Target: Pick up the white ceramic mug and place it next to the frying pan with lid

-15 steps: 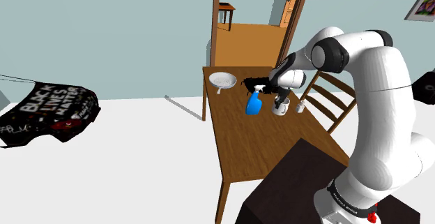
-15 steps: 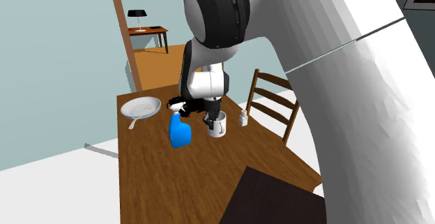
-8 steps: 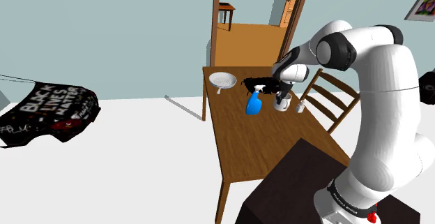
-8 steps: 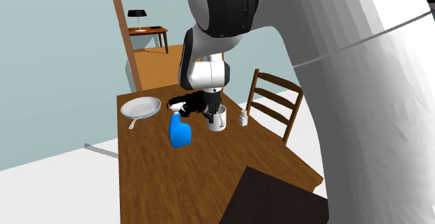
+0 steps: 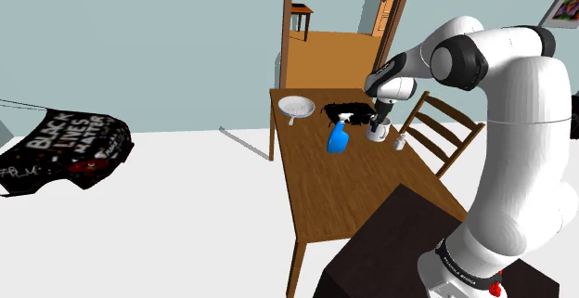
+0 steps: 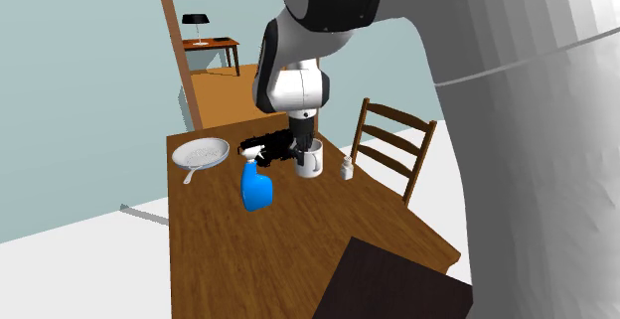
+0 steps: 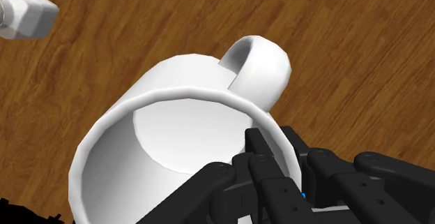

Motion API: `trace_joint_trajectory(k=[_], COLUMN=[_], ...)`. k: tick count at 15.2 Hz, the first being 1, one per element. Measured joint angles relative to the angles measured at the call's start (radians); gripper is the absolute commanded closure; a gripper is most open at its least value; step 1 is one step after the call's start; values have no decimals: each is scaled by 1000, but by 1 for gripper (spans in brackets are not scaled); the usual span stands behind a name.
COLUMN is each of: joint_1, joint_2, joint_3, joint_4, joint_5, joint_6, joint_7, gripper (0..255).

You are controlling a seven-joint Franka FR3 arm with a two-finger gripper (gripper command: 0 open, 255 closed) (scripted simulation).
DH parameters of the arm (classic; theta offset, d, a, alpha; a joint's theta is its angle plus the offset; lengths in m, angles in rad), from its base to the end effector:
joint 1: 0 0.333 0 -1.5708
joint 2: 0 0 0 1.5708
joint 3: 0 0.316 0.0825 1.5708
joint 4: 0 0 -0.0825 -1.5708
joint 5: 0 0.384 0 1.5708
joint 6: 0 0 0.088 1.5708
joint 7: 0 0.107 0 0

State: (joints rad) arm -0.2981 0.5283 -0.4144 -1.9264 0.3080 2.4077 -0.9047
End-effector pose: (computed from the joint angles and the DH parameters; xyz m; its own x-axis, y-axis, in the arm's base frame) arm 0.4820 -0.3985 0.2341 0.9998 0.0146 0.0112 0.0145 -0.9999 0.0088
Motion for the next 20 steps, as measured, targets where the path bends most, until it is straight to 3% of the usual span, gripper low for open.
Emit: trace_joint_trajectory(k=[11,20], joint_1=[33,91], joint_2=[-89,74], joint_3=[-35,19], joint_4=[22,302], joint_5=[-56,-39], joint_6=[-104,-221], joint_7=[46,196], gripper=[255,255])
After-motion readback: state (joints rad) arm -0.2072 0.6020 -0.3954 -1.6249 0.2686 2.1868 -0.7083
